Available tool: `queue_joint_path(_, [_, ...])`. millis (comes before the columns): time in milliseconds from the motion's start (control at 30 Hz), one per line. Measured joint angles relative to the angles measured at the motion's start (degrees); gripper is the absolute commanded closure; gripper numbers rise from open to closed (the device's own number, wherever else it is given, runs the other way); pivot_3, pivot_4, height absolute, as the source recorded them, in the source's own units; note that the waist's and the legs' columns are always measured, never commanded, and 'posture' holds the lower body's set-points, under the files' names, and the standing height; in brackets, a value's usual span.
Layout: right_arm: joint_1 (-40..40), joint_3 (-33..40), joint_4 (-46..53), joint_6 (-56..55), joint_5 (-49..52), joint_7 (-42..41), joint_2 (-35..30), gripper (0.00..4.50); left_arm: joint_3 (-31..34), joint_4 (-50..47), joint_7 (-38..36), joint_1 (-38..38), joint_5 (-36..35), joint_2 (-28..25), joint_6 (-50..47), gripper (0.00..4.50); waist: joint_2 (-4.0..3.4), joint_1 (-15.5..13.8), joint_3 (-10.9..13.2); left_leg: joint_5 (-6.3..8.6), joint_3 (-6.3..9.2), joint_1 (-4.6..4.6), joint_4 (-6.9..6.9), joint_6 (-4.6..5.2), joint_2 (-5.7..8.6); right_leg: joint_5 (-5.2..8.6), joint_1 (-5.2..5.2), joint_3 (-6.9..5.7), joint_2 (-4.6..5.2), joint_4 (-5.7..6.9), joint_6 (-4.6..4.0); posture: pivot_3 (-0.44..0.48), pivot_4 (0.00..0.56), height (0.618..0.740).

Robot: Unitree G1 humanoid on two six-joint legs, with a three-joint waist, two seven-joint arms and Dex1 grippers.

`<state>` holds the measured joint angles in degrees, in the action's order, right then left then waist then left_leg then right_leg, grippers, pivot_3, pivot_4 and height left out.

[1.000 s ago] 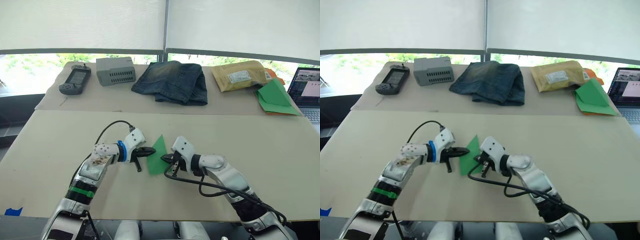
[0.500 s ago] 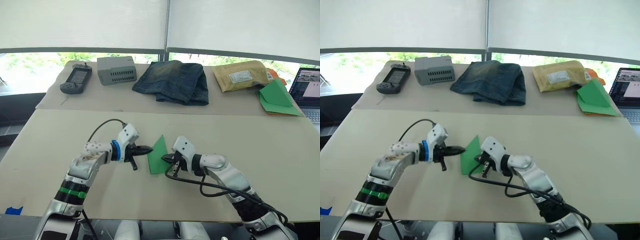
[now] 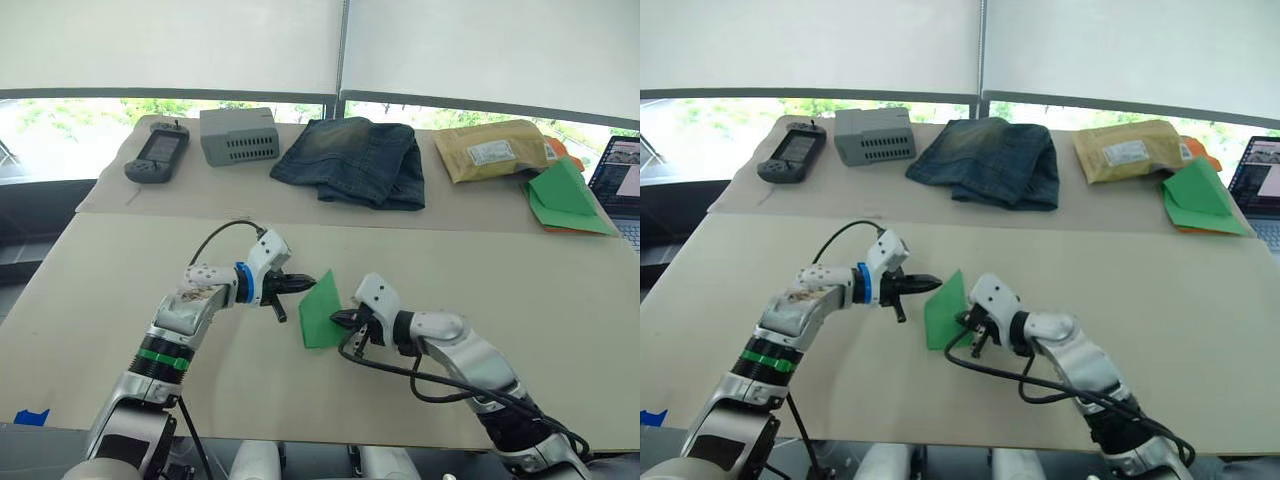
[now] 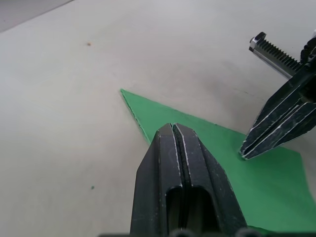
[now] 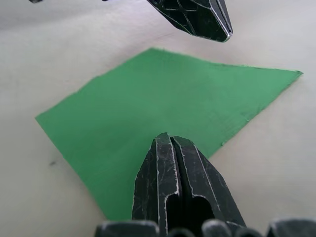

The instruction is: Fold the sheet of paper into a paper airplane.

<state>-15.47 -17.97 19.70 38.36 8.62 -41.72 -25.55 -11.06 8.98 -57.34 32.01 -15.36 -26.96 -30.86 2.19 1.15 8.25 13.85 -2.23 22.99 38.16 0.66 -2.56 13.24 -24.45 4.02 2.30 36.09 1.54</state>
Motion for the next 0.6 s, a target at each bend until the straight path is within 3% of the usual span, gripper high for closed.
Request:
queue_joint_path(200, [0.7,5.3,9.5,-1.0,1.9,-2.1,-6.6,4.45,0.5,3.1,-3.3,3.4,-0.5,-3.6,-2.6,4.50,0.04,-0.2,0.1,0.00,0.03,0.15,0.00,0.00,0.01,0.02,-0.15,-0.05,-0.01,0.00,0.04,0.000,0.150,0.734])
queue_joint_path(367, [0.6,5.5,11.1,-3.7,1.5,-2.8,-9.8,4.45,1.2,2.1,-4.2,4.6,-4.5,-3.0,-14.0,4.50,0.08,-0.3,0.2,0.00,0.03,0.21,0.08,0.00,0.02,0.04,-0.15,-0.05,0.00,0.02,0.08,0.000,0.150,0.734])
queue_joint_path(467, [0.4,5.7,11.1,-4.8,0.8,-2.6,-11.4,4.50,3.5,2.2,-3.0,6.4,-8.2,-1.6,-22.2,3.69,0.16,-0.4,0.2,0.00,0.08,0.24,0.15,0.00,0.04,0.08,-0.15,-0.07,0.00,0.04,0.17,0.000,0.150,0.734])
queue_joint_path(600, [0.5,6.1,10.9,-5.6,0.3,-1.7,-11.9,4.50,7.1,3.2,1.4,10.6,-11.5,0.7,-30.8,2.23,0.18,-0.4,0.3,-0.01,0.13,0.23,0.17,0.00,0.06,0.07,-0.14,-0.07,0.00,0.08,0.17,0.000,0.150,0.734])
